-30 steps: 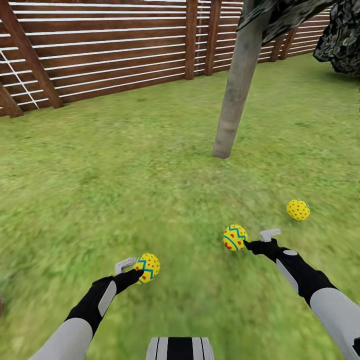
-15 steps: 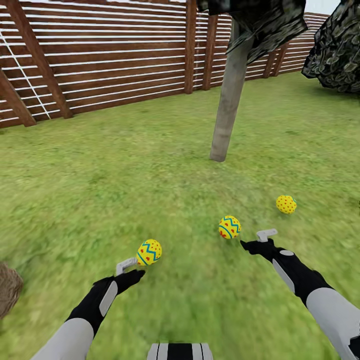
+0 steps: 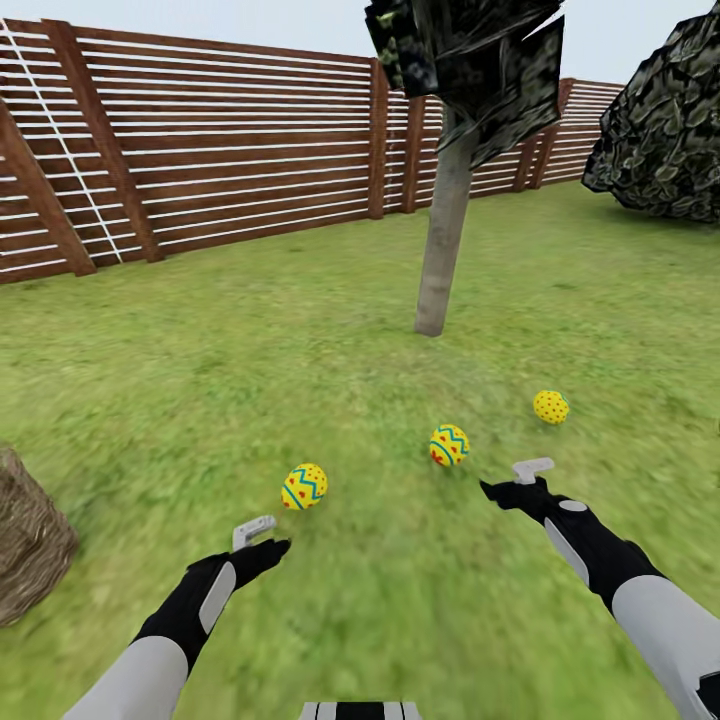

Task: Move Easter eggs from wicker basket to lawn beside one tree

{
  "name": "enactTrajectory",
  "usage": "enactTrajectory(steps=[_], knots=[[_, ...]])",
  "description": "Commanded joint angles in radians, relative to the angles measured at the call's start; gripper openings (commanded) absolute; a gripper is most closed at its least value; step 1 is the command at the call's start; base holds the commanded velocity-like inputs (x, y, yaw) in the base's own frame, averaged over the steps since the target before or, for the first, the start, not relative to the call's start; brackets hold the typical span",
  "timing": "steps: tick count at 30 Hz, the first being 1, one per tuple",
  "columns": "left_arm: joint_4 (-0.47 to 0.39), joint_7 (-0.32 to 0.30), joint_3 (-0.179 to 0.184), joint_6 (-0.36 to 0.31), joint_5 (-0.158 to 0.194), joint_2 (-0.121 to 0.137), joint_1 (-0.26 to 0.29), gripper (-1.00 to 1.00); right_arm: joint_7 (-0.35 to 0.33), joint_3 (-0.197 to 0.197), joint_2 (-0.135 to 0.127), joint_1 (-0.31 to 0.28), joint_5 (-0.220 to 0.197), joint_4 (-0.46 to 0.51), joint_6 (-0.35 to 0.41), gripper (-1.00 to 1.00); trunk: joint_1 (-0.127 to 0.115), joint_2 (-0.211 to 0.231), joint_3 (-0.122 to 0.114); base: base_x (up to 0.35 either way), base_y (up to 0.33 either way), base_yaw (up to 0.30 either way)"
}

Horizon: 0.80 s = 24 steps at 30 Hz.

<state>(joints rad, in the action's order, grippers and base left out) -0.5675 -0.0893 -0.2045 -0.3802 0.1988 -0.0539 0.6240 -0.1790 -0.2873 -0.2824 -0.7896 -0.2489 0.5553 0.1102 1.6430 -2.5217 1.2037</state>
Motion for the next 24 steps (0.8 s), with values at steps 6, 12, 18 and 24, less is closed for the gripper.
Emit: enactTrajectory(steps=[6,12,18,24], knots=[[0.003,-0.004,-0.007,-0.008,0.004,-0.001,0.0,1.0,0.001,-0.006,-0.001,0.0,-0.011,0.0,0.005,1.0,-0.003,0.001,-0.033,-0.345,0.0,0.0],[0.003,-0.004,-0.007,-0.008,0.003,-0.008,0.0,1.0,0.001,-0.006,0.0,0.0,-0.011,0.0,0.005,1.0,-0.006,0.003,-0.066,-0.345,0.0,0.0],[0.005,-0.004,-0.007,-0.008,0.002,-0.015,0.0,1.0,0.001,-0.006,0.0,0.0,-0.011,-0.001,0.005,1.0,-0.009,0.004,-0.099,-0.345,0.0,0.0],[0.005,-0.004,-0.007,-0.008,0.002,-0.014,0.0,1.0,0.001,-0.006,0.0,0.0,-0.012,-0.003,0.005,1.0,-0.012,0.005,-0.132,-0.345,0.0,0.0]])
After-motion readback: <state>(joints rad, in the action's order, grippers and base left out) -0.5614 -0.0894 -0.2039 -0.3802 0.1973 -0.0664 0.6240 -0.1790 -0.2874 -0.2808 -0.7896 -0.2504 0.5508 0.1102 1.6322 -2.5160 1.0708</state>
